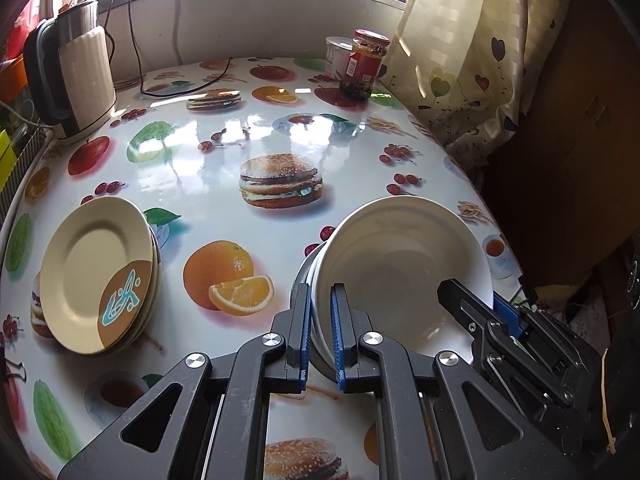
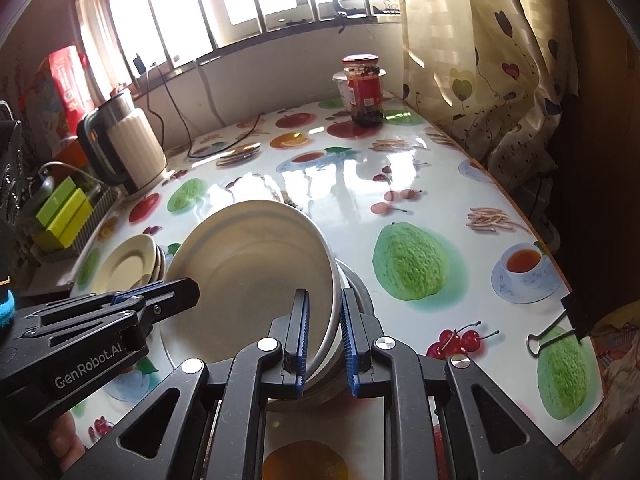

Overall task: Organize plates and bowls
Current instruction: 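Lower the white bowl into the steel bowl stack with both tools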

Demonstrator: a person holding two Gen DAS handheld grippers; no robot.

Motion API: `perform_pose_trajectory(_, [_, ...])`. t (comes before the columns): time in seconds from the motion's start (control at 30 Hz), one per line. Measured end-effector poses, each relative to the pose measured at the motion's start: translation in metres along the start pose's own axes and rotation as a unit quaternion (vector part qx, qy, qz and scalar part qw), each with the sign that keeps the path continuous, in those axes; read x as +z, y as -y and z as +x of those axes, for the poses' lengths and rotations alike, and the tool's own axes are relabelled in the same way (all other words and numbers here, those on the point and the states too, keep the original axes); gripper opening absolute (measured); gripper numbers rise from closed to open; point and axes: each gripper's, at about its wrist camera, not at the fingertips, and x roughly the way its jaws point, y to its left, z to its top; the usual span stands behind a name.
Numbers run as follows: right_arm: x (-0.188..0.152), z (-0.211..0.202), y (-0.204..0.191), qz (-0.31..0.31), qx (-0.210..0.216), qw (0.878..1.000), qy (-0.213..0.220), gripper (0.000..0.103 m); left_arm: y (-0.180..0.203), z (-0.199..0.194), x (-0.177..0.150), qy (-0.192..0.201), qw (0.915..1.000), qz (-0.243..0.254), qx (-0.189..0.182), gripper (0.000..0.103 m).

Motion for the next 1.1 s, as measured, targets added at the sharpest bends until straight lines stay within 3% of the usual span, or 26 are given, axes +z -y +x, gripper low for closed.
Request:
perform_pose_trajectory(0.27, [-0.002,0.002,-0.003,-0.015,-0.016,1.000,0.001,0.018,-0.002,0.003,0.000,0.000,1.0000,-0.004,-0.001,0.010])
perform_pose_trajectory(0.83, [-0.006,0.004,-0.006,-0.024,-0.027,0.999,-0.001,0.036,-0.008,0.001,-0.004,0.015,0.9997,-0.010,-0.014,0.010])
perform_pose_trajectory(1.1, [-0.006,-0.005,0.003,-0.003,-0.016,1.000,0.021,0.044,-0.005,-0.002,-0.008,0.034,0.9993,0.007,-0.010,0.013])
